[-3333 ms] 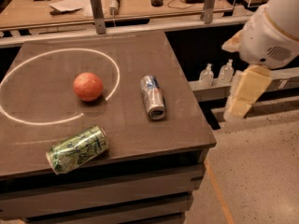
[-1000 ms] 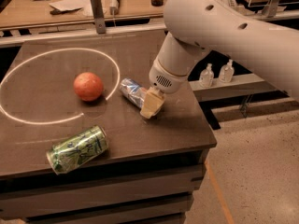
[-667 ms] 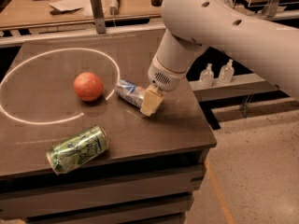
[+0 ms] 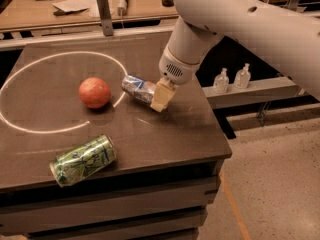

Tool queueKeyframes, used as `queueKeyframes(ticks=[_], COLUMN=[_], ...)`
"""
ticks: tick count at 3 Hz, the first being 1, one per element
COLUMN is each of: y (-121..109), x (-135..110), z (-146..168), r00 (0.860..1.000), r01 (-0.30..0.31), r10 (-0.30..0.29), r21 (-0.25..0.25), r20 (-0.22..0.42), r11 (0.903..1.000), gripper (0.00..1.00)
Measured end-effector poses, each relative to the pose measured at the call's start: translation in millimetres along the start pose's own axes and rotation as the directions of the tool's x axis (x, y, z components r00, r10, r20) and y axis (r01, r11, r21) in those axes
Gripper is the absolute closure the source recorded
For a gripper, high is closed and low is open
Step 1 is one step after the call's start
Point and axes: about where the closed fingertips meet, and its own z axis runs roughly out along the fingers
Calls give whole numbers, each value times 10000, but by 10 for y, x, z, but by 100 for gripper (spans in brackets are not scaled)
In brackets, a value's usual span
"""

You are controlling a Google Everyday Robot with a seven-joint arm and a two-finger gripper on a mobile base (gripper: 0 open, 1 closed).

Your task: Move redbull can near apple

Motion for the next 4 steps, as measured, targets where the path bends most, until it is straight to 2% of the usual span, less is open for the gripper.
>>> queueKeyframes(ticks=[1, 3, 4], y=[-63, -36, -22], x=[-78, -378, -461], z=[-36, 120, 234], r00=[9999, 9990, 9987], r01=[103, 443, 500], r10=[-103, -443, -501], r21=[32, -114, -251], r20=[100, 46, -45], r11=[9999, 9990, 9984], gripper=[100, 100, 84])
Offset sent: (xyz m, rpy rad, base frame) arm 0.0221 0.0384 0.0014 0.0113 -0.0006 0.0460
